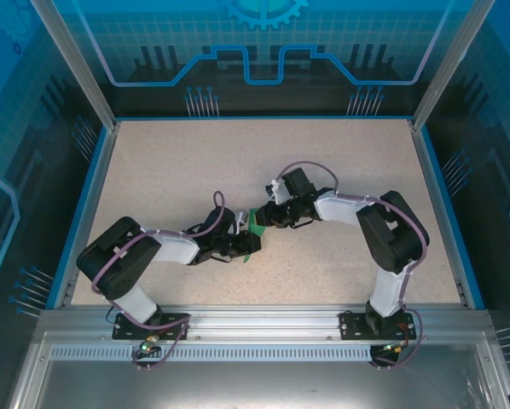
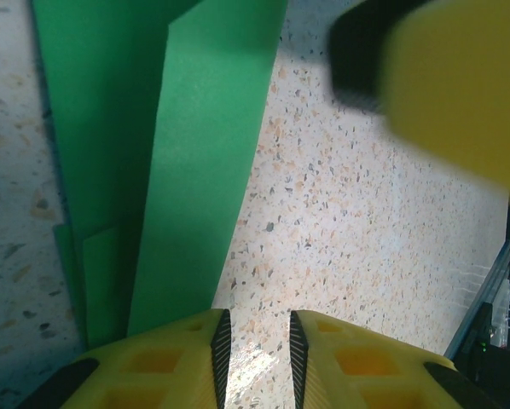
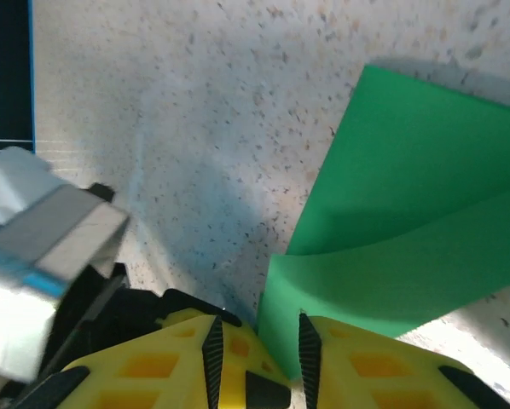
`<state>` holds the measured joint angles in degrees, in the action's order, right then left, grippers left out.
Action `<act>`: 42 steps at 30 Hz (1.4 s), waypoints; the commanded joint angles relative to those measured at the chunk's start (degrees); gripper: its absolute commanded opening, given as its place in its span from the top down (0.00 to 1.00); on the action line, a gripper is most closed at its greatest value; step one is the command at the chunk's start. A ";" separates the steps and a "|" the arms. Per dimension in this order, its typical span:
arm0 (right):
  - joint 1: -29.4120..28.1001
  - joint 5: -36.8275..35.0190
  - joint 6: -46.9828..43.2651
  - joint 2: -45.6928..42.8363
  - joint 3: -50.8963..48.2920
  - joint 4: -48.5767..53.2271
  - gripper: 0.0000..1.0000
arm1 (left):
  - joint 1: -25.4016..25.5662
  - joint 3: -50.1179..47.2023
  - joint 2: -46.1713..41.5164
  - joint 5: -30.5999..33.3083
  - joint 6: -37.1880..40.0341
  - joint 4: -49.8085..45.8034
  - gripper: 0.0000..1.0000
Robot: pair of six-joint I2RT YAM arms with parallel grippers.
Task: Fold a paper plane with a square sheet of paper (fold left side to right side)
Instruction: Fold the wing for the fifth time at the center of the table.
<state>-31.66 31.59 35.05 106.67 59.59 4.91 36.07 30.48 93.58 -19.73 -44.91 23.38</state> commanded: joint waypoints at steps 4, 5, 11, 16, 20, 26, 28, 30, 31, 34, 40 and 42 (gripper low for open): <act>-1.54 -1.63 0.90 6.08 4.92 2.49 0.68 | 0.31 -1.65 -0.79 -0.21 -0.09 -5.41 0.70; -1.56 -2.41 0.92 6.90 5.49 3.80 0.68 | 0.28 -1.52 -1.14 -0.39 -0.08 -5.44 0.69; -1.57 -6.94 0.03 8.49 7.03 10.23 0.68 | 0.23 -0.55 -6.52 -1.63 -0.20 -7.85 0.65; -1.56 -7.05 -0.13 8.73 7.14 10.70 0.68 | 0.30 -0.51 -10.96 -1.92 -1.03 -11.55 0.63; -1.74 -6.74 -0.32 8.90 7.38 10.65 0.68 | 0.23 -0.29 -11.43 -4.41 -2.18 -12.43 0.63; -2.26 -6.67 -0.32 9.23 7.55 10.56 0.68 | 0.30 -0.28 -10.15 -6.84 -2.52 -10.73 0.60; -2.34 -6.67 -0.33 9.43 7.69 10.63 0.69 | 0.27 -0.18 -9.30 -6.65 -2.22 -11.00 0.60; -2.33 -6.65 -0.46 9.52 7.81 10.86 0.69 | 0.29 -0.20 -8.27 -6.24 -2.04 -11.07 0.60; -2.44 -6.76 -0.44 9.57 7.94 10.98 0.68 | 0.28 -0.24 -7.77 -6.03 -1.97 -11.08 0.60; -2.40 -7.01 -0.92 9.52 8.08 11.60 0.68 | 0.28 -0.46 -6.13 -5.33 -1.85 -10.78 0.60; -2.44 -7.43 -1.30 9.43 8.17 12.14 0.68 | 0.23 -1.38 -5.39 -3.84 -2.03 -10.46 0.60; -2.47 -7.53 -1.45 9.44 8.26 12.28 0.68 | 0.30 -1.56 -5.42 -3.59 -2.01 -10.70 0.60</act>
<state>-33.15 26.57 34.70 114.02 67.35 13.50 36.07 30.13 87.53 -24.21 -46.61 13.76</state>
